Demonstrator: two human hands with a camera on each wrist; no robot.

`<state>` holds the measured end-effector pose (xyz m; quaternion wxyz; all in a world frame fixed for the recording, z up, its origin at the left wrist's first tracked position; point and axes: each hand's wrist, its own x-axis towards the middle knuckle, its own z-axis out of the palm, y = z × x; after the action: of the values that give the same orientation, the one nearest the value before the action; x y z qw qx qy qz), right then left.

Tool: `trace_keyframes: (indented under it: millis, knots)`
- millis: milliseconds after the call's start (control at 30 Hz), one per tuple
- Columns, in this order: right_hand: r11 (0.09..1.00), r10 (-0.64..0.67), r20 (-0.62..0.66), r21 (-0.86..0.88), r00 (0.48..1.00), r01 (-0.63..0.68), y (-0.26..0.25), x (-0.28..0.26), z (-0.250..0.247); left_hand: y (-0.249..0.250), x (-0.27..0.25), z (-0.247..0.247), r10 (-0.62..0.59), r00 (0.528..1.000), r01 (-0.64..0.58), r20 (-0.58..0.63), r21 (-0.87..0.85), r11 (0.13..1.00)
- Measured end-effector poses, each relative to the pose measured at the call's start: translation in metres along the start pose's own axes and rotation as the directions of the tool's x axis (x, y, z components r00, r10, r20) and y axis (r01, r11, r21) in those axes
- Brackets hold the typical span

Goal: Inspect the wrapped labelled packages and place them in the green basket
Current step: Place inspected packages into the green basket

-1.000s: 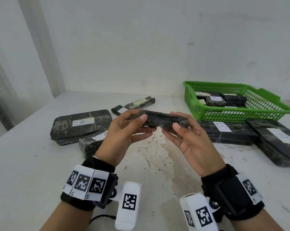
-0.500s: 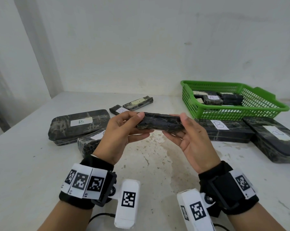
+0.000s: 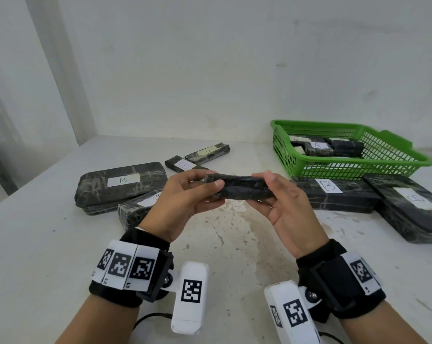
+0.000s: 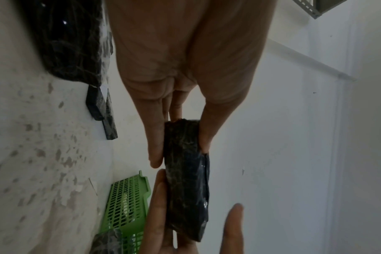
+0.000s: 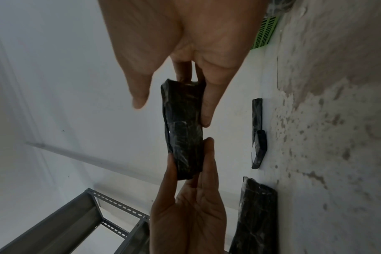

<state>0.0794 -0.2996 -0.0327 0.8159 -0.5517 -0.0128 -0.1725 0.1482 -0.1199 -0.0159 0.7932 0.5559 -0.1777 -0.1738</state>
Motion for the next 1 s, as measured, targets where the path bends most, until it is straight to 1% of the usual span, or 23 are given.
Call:
trace_keyframes:
  millis: [67, 167, 267, 333, 467, 567, 733, 833, 1000]
  knots:
    - [1.000, -0.011, 0.021, 0.010, 1.000, 0.011, 0.0004, -0.0014, 0.0008, 0.0007, -0.0007, 0.0009, 0.015, 1.000, -0.015, -0.001, 0.014, 1.000]
    - [0.997, -0.041, -0.021, -0.061, 0.999, 0.039, -0.0008, -0.0022, 0.0022, 0.0009, -0.0014, 0.0008, 0.007, 1.000, -0.008, 0.014, 0.039, 0.999]
    - [0.996, -0.055, -0.039, -0.071, 0.998, 0.052, -0.0044, -0.0022, 0.0011, 0.0013, -0.0023, 0.0015, -0.043, 0.995, 0.040, 0.087, 0.037, 0.999]
    - [0.997, -0.046, -0.035, -0.063, 0.998, 0.044, -0.0057, -0.0025, 0.0012, 0.0007, -0.0036, 0.0035, -0.049, 0.991, 0.044, 0.121, 0.042, 0.998]
    - [0.999, -0.013, 0.003, -0.042, 1.000, 0.013, -0.0042, -0.0040, 0.0043, 0.0007, -0.0034, 0.0047, -0.014, 0.996, 0.010, 0.084, 0.048, 0.999]
    - [0.999, 0.036, 0.035, -0.015, 0.999, -0.036, -0.0060, -0.0055, 0.0066, 0.0023, -0.0035, 0.0032, -0.019, 0.997, 0.016, 0.072, 0.037, 0.999]
    - [1.000, -0.016, -0.054, -0.014, 0.998, 0.015, -0.0085, -0.0041, 0.0048, 0.0026, -0.0064, 0.0062, -0.053, 0.988, 0.052, 0.142, 0.011, 0.999]
    - [1.000, -0.015, -0.054, -0.014, 0.998, 0.015, -0.0083, -0.0035, 0.0046, 0.0020, -0.0057, 0.0089, -0.055, 0.992, 0.054, 0.114, 0.016, 0.998]
    - [0.999, 0.046, -0.013, -0.017, 0.999, -0.046, -0.0055, -0.0052, 0.0067, -0.0006, -0.0032, 0.0070, -0.019, 0.998, 0.017, 0.066, 0.035, 0.999]
